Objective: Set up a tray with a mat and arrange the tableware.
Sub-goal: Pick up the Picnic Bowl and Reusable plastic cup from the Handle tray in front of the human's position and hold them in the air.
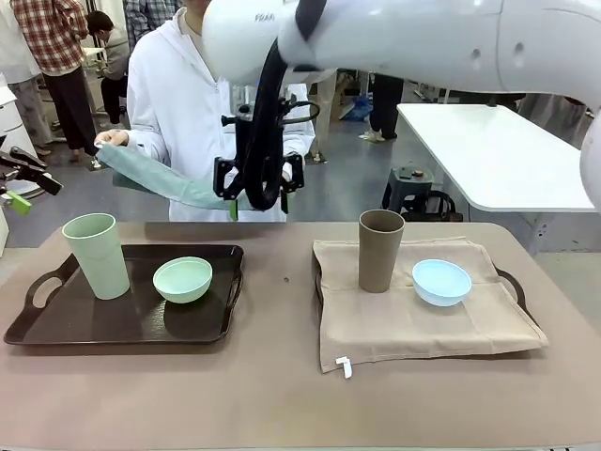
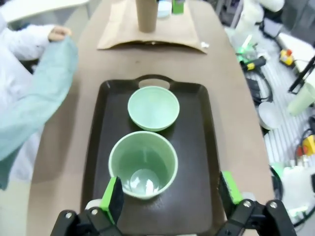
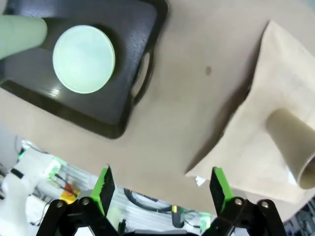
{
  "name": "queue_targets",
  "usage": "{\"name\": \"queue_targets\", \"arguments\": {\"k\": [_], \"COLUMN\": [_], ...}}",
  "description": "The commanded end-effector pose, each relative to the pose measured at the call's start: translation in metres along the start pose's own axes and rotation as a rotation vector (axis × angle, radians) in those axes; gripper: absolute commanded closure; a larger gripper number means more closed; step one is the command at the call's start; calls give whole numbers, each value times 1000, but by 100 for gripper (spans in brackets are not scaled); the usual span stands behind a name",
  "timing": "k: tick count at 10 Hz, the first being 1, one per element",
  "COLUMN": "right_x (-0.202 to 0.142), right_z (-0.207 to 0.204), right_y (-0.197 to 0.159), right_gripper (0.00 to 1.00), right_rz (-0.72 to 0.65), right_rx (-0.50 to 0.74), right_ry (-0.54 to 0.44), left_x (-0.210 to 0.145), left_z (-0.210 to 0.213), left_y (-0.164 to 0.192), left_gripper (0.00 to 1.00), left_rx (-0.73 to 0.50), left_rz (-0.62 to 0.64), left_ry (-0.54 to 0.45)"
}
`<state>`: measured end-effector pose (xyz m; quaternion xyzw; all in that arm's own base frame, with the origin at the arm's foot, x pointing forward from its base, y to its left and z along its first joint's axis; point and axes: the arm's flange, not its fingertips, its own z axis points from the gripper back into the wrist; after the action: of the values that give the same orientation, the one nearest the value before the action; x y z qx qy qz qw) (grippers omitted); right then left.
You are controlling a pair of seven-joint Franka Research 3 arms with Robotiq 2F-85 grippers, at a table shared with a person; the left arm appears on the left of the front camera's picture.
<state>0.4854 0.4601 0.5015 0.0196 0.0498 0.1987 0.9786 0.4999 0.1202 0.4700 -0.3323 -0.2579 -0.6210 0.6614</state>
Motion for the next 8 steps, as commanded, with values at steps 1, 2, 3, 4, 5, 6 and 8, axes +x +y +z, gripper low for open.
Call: {"name": "queue_targets", "arguments": {"k": [1,2,3,4,5,6,8], "right_x": [12,8,6,4,0,8,8], "right_z": [-15,-26,-32,-37,-39,-32,-32], "right_y": [13,21,26,27,29,27,27], "right_gripper": [0,0,0,0,0,0,0], "right_rz": [-63,-98,-151,-183,-194,-117,-117], "right_rx": [-91,-115,-112,-73,5,-70,-70], "right_ry": [-46,-78,-111,-130,-132,-86,-86], "left_x": [-10,-22,-30,-38,-43,-37,-37], "left_z": [15,14,16,15,17,12,12], "left_y": [20,21,25,28,27,23,23], "left_gripper": [0,0,0,0,0,0,0], "left_rx": [-6,3,7,17,40,8,8], "left_rz": [-21,-12,-9,4,23,25,25], "left_ry": [-49,-71,-80,-87,-86,-56,-56]}}
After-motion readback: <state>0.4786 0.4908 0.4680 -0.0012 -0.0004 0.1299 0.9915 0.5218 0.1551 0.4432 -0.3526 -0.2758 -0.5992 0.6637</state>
